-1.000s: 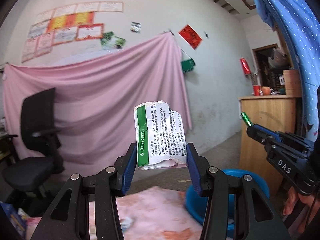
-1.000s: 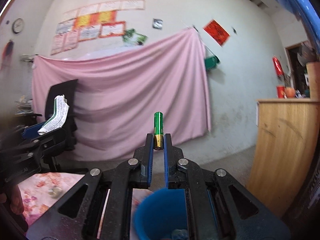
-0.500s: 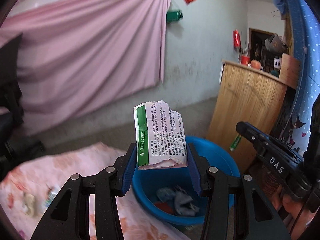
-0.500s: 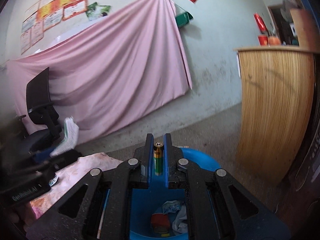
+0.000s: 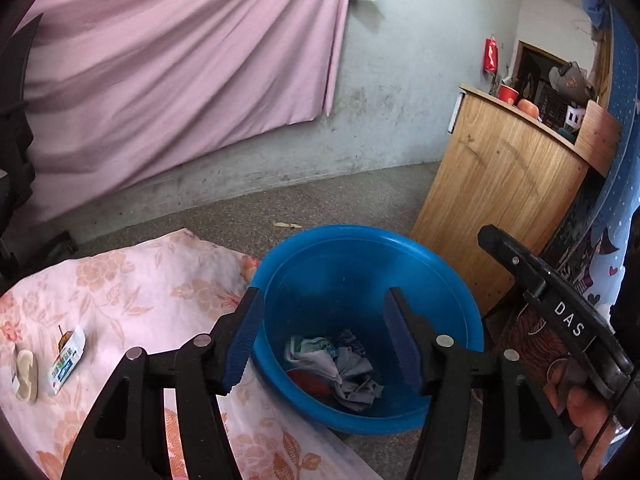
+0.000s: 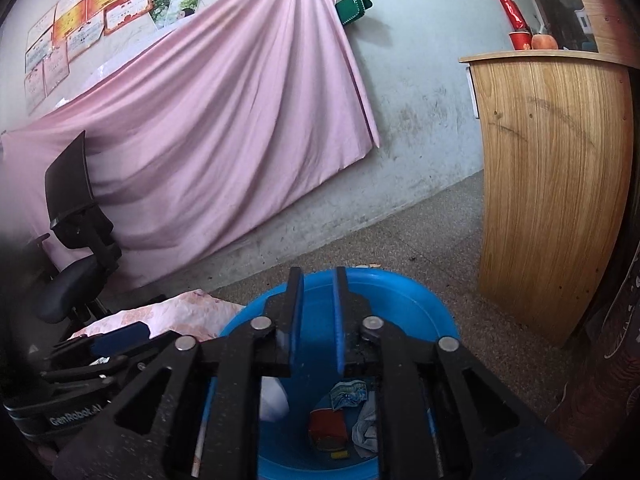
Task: Collect trash
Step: 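Carry box and battery over the blue bucket and open both tools, then reach both tools back down to the remaining tubes on the bed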
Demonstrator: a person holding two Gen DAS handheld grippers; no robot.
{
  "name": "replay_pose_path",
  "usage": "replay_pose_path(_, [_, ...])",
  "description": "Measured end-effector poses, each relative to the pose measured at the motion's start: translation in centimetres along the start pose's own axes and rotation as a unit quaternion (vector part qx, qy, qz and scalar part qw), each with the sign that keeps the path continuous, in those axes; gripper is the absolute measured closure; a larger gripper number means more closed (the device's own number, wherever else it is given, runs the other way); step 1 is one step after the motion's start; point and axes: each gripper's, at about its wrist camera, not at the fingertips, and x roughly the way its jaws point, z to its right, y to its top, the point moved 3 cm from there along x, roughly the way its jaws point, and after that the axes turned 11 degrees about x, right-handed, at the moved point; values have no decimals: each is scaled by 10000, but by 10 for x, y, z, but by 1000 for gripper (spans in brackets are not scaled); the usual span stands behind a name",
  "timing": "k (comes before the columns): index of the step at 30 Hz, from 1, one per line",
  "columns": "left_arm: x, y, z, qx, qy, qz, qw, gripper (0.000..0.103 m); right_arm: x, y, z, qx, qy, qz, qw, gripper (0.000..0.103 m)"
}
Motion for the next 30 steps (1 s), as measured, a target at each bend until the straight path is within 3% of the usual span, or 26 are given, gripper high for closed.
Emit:
replay_pose_path(3, [-8, -2, -9, -107, 78, 55, 9999, 47, -1, 1, -2, -13, 26, 25, 10000, 49])
replay_pose_path(6, [-25, -11, -24, -198, 166, 171, 9995, 47, -4, 1, -9, -84, 50, 79, 9999, 45])
replay_pose_path(8, [-36, -12, -32, -266, 278, 268, 9989, 42, -6, 2, -15, -112, 89, 116, 9998, 40])
replay_pose_path(13, [-71, -19, -61, -587, 722, 627, 9937, 22, -17, 5, -35, -130, 325, 357, 9987, 11])
replay_pose_path(15, [-87, -23, -73, -694, 915, 808, 9901, 22, -23, 6, -46, -140, 464, 495, 9976, 1])
replay_pose_path(19, [-116, -35, -101, -931, 1229, 1015, 9828, 6, -36, 6, -71, -181, 894, 825, 9924, 0])
replay_pose_path(24, [-160, -53, -132, -1119, 1653, 1442, 9692, 5, -43, 0, -107, -319, 1346, 947, 9858, 0])
replay_pose_path(30, [-214, -72, -155, -1084, 2314, 1934, 9472, 2, -57, -13, -152, -581, 1782, 1184, 9751, 0])
